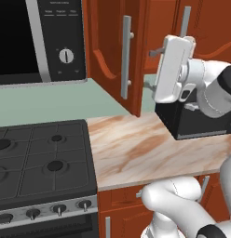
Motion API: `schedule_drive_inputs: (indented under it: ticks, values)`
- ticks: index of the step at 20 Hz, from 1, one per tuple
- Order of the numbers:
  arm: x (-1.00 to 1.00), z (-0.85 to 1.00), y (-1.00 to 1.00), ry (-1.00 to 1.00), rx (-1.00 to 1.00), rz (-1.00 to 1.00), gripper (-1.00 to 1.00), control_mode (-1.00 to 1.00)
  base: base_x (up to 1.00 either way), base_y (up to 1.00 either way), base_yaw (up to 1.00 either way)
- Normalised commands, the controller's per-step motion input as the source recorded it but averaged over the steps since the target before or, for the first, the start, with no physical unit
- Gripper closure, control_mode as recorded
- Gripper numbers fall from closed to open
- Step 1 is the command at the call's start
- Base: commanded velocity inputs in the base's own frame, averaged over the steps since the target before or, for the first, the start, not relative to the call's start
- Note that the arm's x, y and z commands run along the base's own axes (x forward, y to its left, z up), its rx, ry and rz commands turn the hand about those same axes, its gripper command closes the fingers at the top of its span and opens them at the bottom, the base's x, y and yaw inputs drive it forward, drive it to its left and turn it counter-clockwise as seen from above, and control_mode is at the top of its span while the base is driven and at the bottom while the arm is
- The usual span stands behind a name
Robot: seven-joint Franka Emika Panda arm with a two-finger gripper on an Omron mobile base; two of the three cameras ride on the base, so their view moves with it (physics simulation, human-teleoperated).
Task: Get the candle and the liquor from the cabinet and move them to the dining counter.
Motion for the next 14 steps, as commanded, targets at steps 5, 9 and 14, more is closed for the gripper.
schedule_drive_inputs:
  ticks: [5,9,14]
  values:
    - [-0.33,-0.02,0.59,0.00,0.00,0.09,-1.00,-1.00,0.00,0.00,0.00]
    - [-0.11,0.00,0.62,0.00,-0.01,0.06,-1.00,-1.00,0.00,0.00,0.00]
    - [0.00,-0.02,0.63,0.00,-0.04,0.02,-1.00,-1.00,0.00,0.00,0.00]
